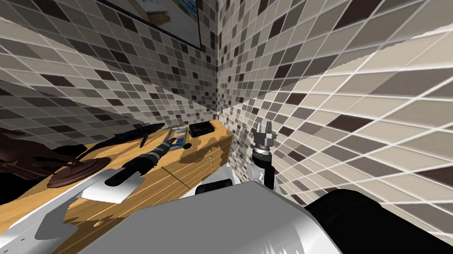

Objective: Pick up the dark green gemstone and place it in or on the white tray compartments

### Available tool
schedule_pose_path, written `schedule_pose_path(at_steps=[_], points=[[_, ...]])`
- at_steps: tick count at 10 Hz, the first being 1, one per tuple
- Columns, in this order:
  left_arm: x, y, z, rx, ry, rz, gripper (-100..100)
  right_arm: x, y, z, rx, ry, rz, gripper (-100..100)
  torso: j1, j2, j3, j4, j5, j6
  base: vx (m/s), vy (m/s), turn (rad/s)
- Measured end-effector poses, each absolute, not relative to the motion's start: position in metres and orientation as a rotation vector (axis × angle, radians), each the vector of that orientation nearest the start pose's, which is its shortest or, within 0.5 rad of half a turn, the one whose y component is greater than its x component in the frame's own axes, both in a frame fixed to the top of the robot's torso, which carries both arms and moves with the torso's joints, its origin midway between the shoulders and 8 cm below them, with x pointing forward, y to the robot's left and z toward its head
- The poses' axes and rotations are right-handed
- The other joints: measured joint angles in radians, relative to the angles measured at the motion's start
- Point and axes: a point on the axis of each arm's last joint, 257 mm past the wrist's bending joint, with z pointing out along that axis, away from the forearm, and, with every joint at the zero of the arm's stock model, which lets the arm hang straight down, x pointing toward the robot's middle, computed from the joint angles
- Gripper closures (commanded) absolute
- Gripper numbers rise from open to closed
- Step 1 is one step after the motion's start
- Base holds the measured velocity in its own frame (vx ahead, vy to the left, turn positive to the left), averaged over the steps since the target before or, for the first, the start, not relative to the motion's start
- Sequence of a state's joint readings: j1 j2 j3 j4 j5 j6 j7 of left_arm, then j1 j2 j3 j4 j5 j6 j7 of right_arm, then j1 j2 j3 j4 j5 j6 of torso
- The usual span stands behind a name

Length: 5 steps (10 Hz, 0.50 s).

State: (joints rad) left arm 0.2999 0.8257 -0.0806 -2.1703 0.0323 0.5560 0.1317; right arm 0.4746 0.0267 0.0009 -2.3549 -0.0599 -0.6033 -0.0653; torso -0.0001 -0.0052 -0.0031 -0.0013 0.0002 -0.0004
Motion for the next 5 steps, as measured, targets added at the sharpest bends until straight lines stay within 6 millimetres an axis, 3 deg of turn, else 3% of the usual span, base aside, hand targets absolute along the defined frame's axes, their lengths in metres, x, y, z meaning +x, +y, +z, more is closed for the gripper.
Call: schedule_pose_path(at_steps=[5], points=[[0.43,0.359,-0.22,-0.874,1.868,-0.479,-100,0.306,-0.281,0.082,0.566,0.395,1.449,0,-0.001,0.001,0.001,0.0,0.0,0.0,0.05,-0.002,-0.112]])
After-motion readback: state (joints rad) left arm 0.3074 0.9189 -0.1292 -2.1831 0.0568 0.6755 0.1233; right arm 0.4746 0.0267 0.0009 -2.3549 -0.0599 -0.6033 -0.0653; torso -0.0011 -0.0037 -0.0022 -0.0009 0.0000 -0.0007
